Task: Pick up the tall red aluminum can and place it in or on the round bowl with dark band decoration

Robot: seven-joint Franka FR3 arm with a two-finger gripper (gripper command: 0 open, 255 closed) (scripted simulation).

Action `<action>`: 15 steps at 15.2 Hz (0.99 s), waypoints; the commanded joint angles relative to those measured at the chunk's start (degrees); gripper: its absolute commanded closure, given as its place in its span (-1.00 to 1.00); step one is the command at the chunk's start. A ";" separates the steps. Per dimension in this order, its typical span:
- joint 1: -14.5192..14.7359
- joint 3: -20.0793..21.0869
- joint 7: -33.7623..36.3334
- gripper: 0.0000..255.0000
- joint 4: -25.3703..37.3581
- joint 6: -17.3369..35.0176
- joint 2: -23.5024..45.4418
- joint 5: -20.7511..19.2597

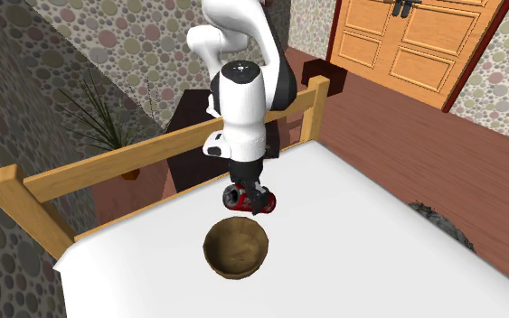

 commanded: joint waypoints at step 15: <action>-3.42 -0.37 -4.10 1.00 15.13 -1.24 13.95 0.73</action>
